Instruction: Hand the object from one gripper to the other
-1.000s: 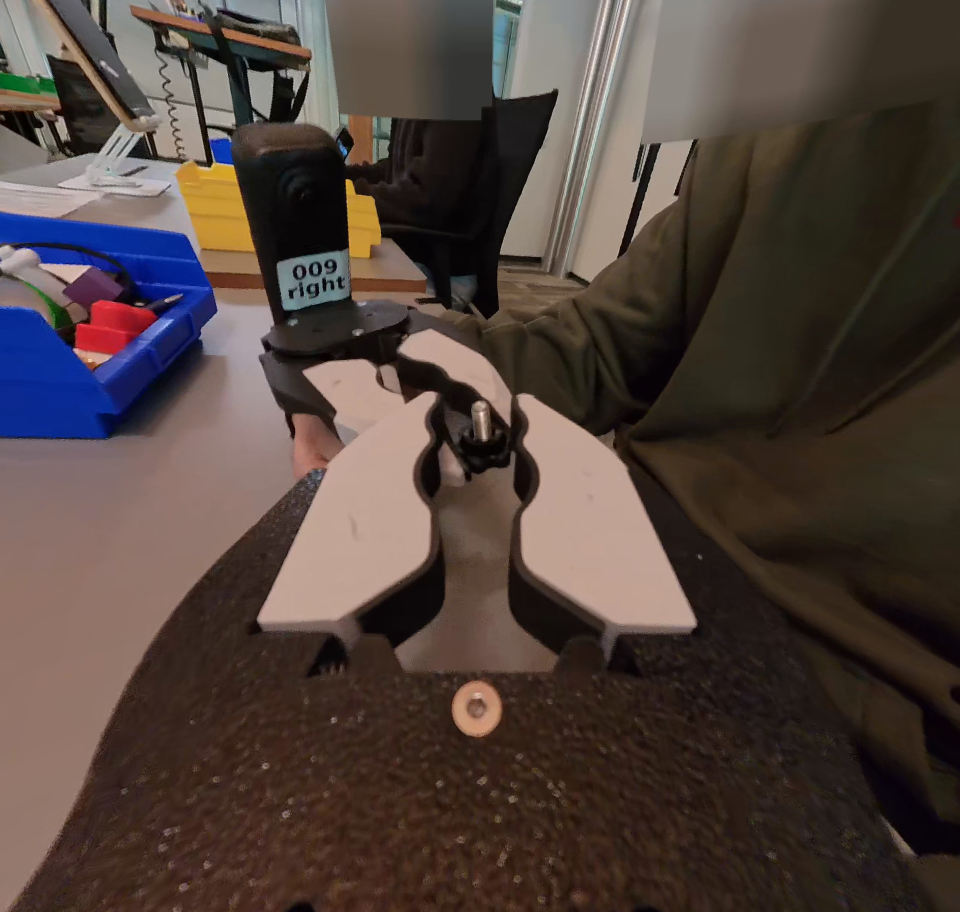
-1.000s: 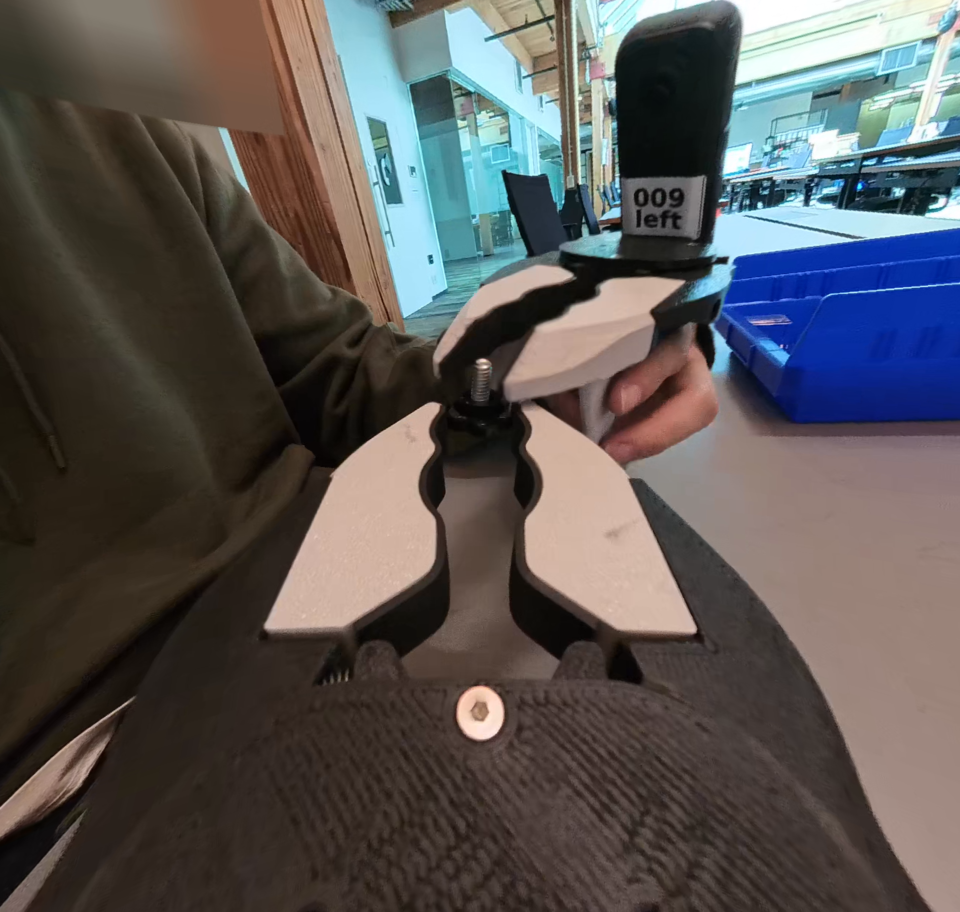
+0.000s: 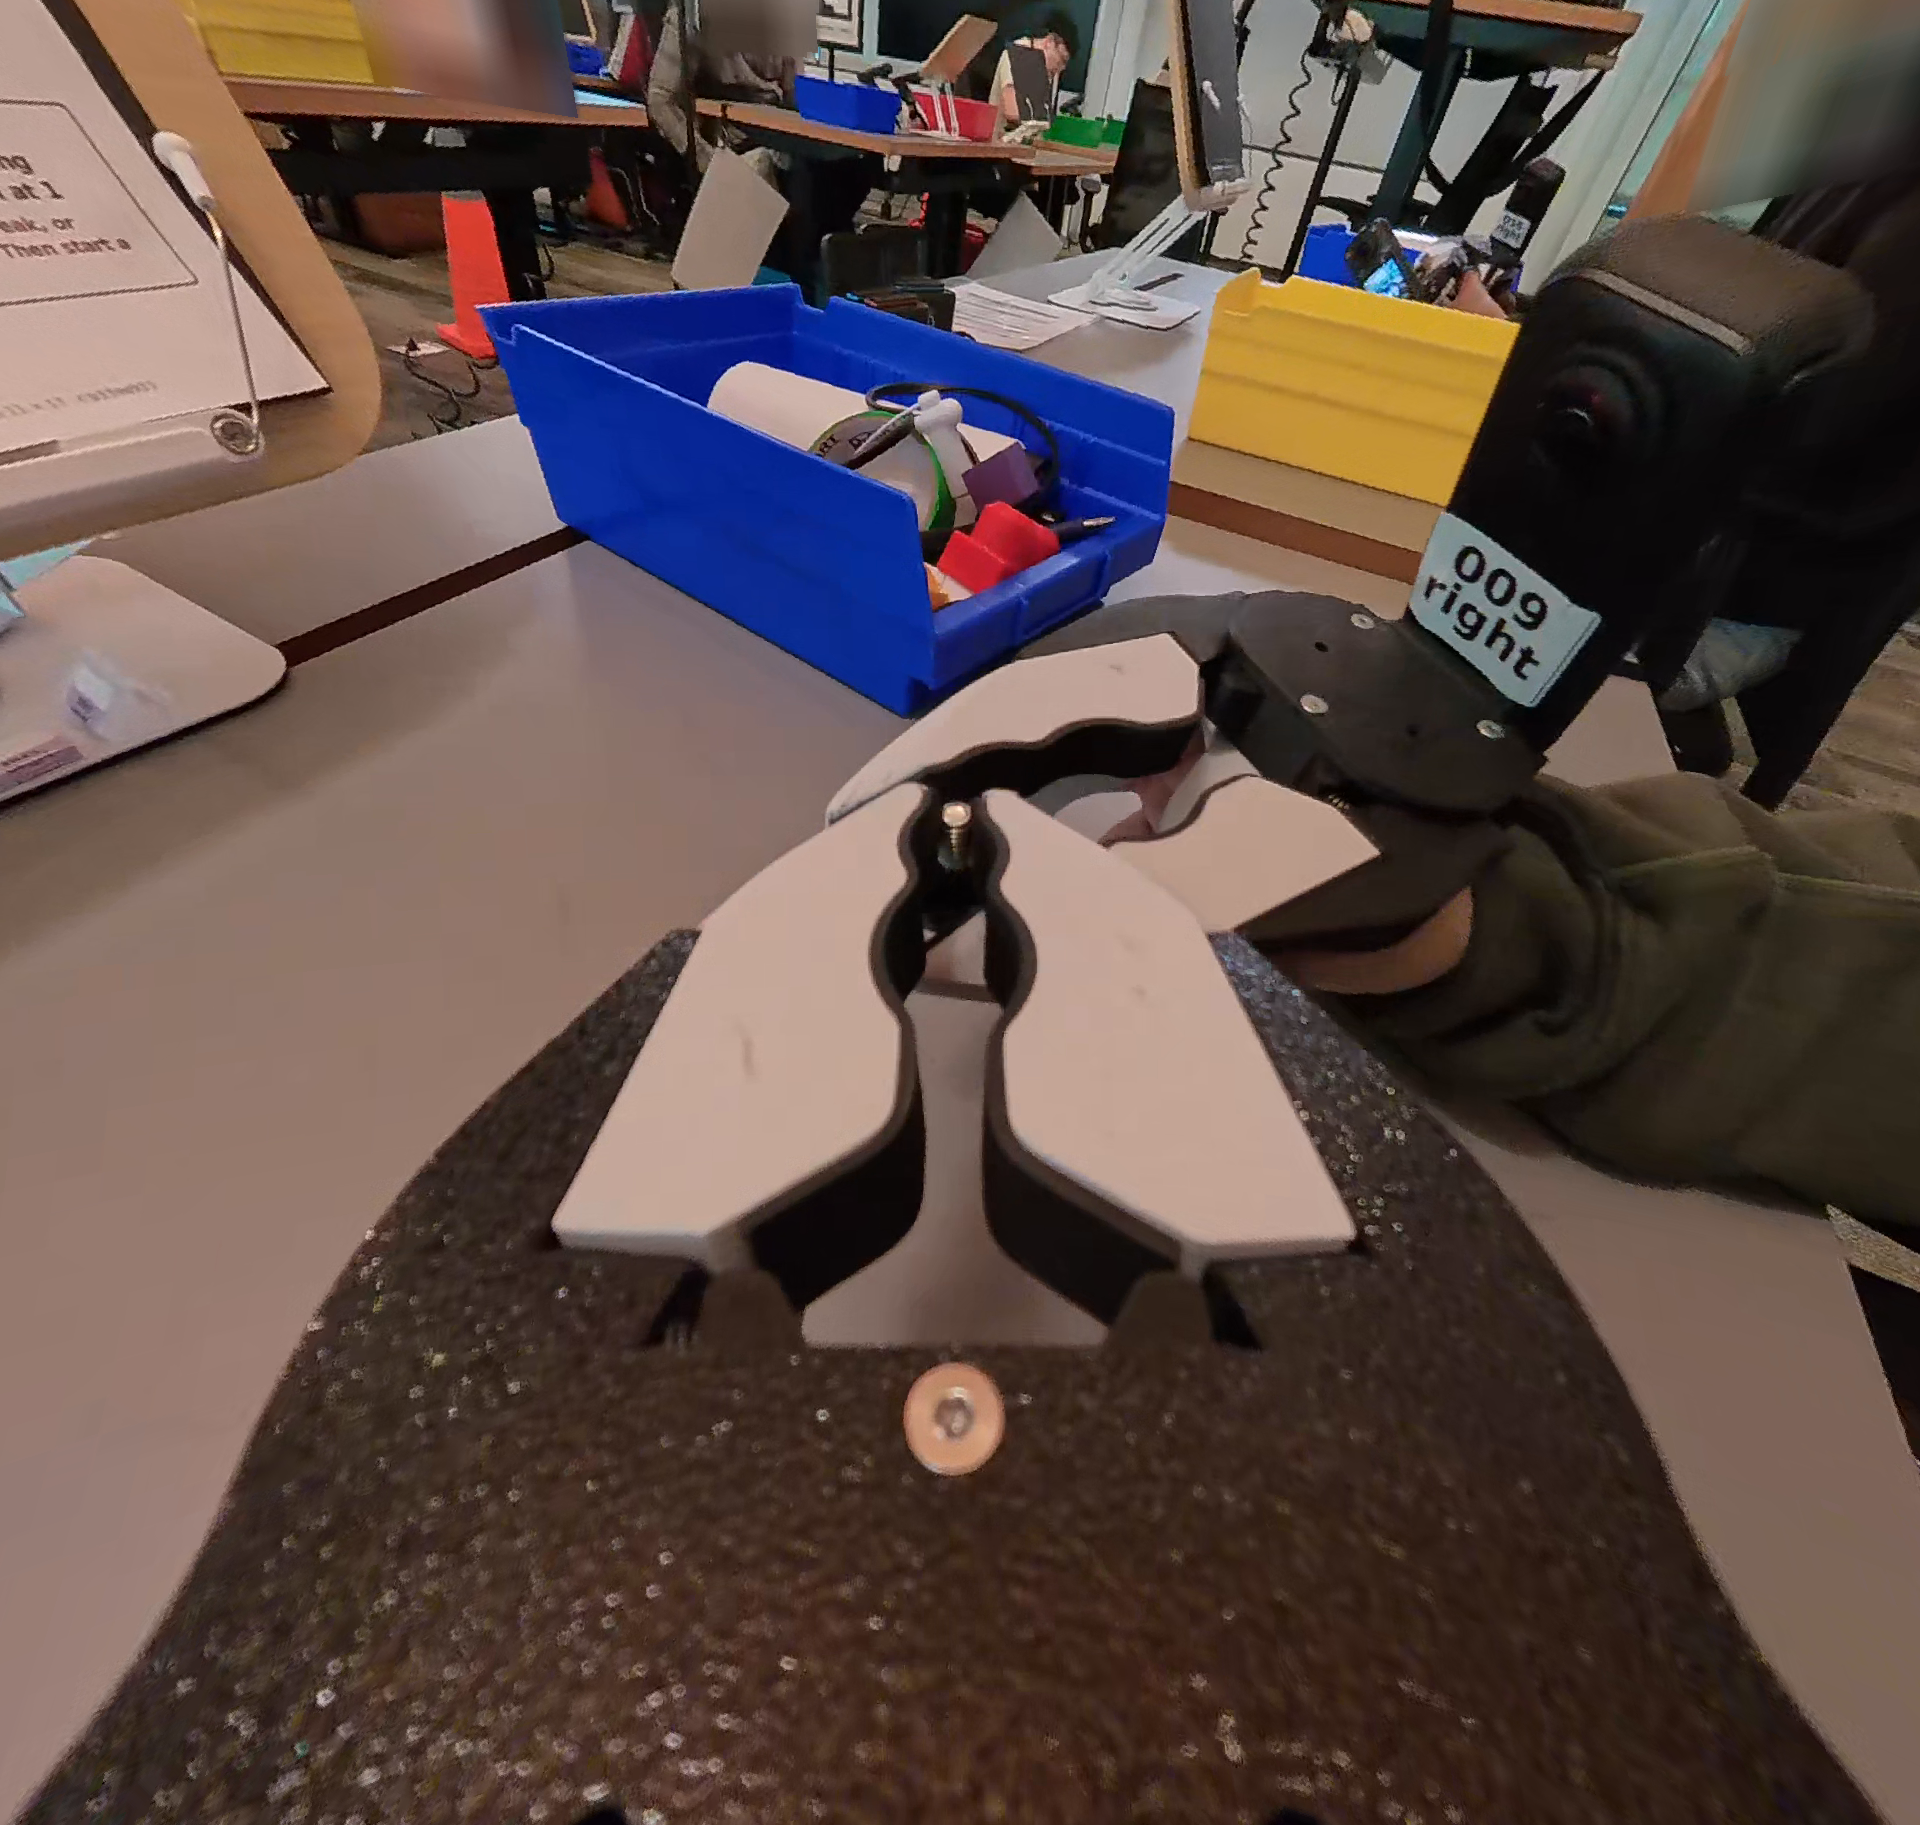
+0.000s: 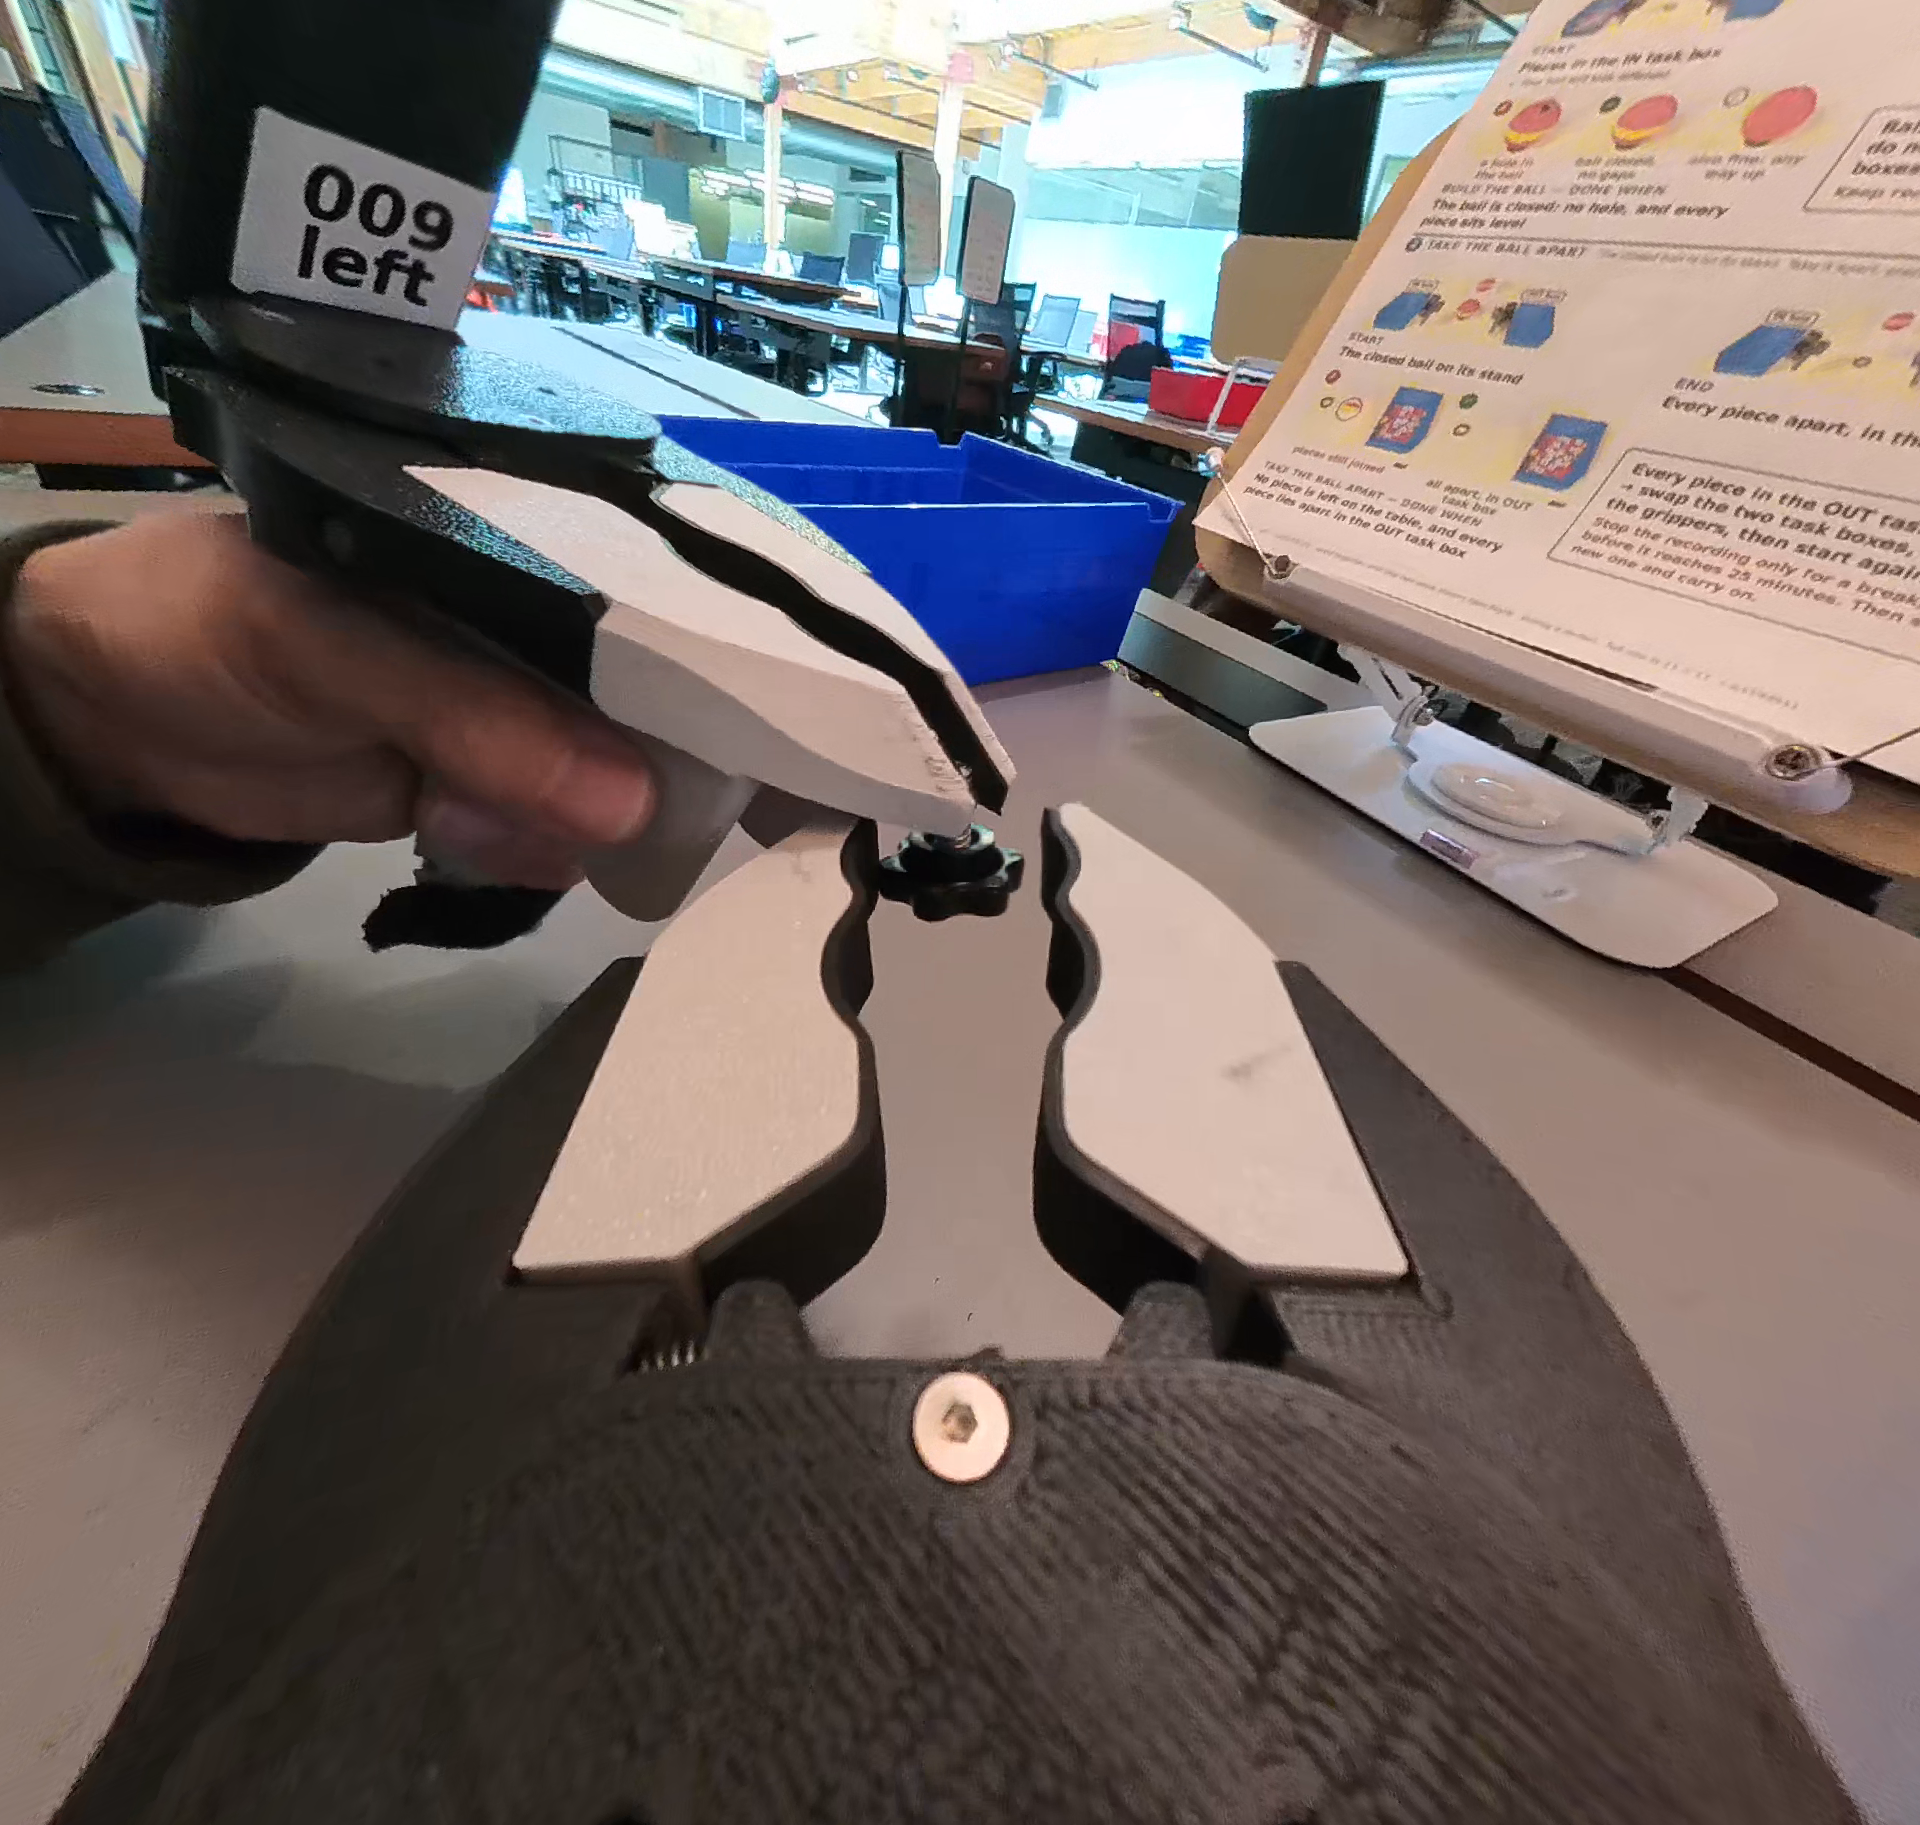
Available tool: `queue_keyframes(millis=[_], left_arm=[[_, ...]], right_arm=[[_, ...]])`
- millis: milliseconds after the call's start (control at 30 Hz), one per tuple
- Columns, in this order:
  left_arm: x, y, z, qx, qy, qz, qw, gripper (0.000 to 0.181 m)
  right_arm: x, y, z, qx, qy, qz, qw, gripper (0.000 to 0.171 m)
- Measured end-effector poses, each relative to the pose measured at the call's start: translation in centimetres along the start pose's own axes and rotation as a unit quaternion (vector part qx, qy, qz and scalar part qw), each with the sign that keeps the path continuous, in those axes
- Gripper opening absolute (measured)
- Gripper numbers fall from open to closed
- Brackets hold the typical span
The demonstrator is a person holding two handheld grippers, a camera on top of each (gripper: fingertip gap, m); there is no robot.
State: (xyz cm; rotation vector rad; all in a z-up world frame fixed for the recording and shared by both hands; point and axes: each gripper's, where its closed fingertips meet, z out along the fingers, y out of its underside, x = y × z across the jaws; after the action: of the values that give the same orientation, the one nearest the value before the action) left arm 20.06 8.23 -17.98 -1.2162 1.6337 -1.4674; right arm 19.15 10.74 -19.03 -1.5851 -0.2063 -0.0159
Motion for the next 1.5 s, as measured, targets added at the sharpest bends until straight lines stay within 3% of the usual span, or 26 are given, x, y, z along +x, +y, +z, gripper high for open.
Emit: queue_keyframes(millis=[767,833,933,1167,1267,1400,1500], left_arm=[[-0.4,-0.8,-0.6,0.046,0.013,-0.001,0.999,0.005],[0.2,-1.1,-0.9,0.054,0.045,0.006,0.998,0.005],[1.9,-1.8,-2.4,0.075,0.144,0.016,0.987,0.011],[4.5,-1.6,-6.2,0.081,0.285,0.062,0.953,0.018],[5.4,-1.1,-6.4,0.071,0.305,0.079,0.946,0.018],[6.7,-0.1,-6.7,0.048,0.345,0.090,0.933,0.016],[6.4,-0.1,-6.3,0.042,0.333,0.085,0.938,0.005]], right_arm=[[0.2,-0.1,-0.1,-0.015,0.006,-0.012,1.000,0.024],[-0.2,-0.4,-0.2,-0.005,-0.025,0.001,1.000,0.024],[-2.6,-1.6,-0.9,0.033,-0.149,0.069,0.986,0.024],[-7.6,-3.0,-2.8,0.035,-0.376,0.250,0.892,0.024],[-9.0,-2.8,-3.2,0.016,-0.419,0.269,0.867,0.024],[-9.3,-3.1,-3.4,0.021,-0.433,0.277,0.857,0.024],[-9.2,-3.1,-3.5,0.023,-0.433,0.275,0.858,0.024]])
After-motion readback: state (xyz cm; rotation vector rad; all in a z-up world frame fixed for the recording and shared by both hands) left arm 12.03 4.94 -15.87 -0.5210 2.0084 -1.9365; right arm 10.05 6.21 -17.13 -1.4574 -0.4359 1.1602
